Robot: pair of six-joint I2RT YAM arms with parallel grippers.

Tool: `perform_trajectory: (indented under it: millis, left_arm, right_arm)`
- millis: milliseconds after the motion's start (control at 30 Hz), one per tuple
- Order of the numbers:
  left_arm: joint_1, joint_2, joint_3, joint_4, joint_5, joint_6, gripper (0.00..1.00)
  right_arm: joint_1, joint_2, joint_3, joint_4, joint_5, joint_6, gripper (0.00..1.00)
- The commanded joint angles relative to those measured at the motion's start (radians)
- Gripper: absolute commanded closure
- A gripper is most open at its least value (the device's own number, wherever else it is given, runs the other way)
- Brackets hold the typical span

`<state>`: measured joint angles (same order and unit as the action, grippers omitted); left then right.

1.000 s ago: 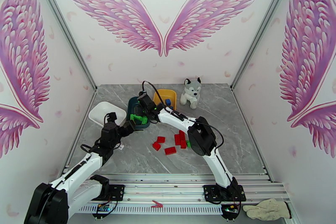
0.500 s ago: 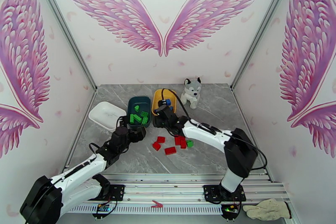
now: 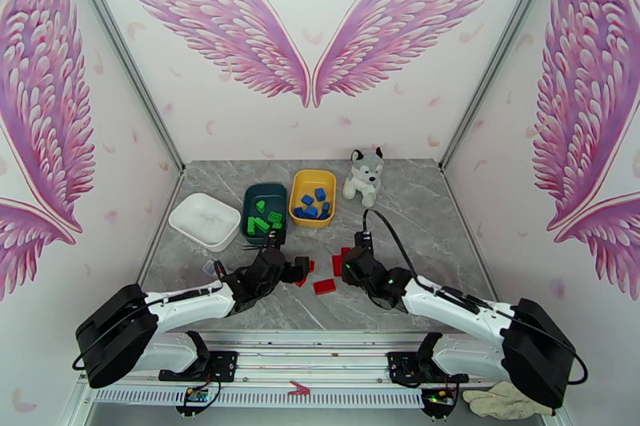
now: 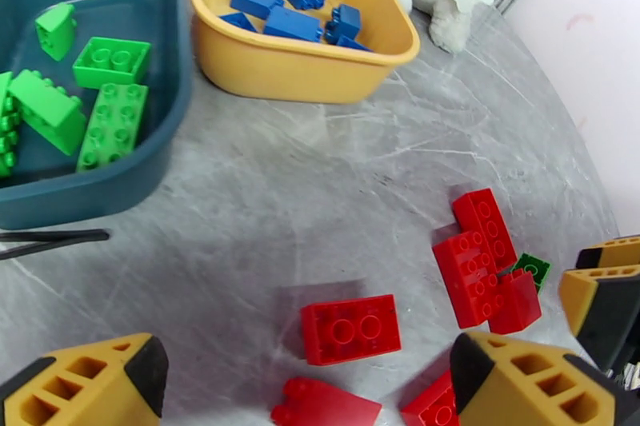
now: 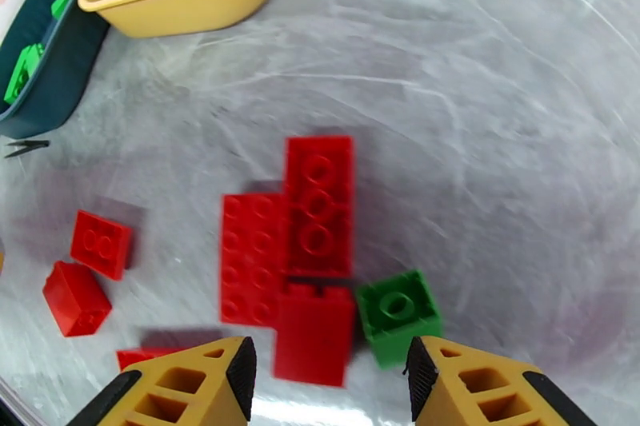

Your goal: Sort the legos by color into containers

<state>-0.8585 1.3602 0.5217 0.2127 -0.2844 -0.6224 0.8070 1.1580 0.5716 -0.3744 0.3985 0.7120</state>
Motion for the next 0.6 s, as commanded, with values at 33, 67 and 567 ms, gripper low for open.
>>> perform_trajectory:
  millis: [33, 67, 567]
  left_arm:
    - [-0.002, 0.027, 0.035, 0.062, -0.003, -0.009, 0.01]
    - [-0.002, 0.029, 0.037, 0.066, 0.001, -0.011, 0.01]
    - [-0.002, 0.016, 0.060, 0.054, 0.013, 0.004, 0.01]
  right_arm:
    - [-0.003, -0.059, -0.080, -0.073, 0.017, 0.080, 0.47]
    - [-0.001, -0.063, -0.093, -0.079, 0.015, 0.085, 0.48]
    - [-0.002, 0.121, -0.096, 0.039, 0.013, 0.089, 0.41]
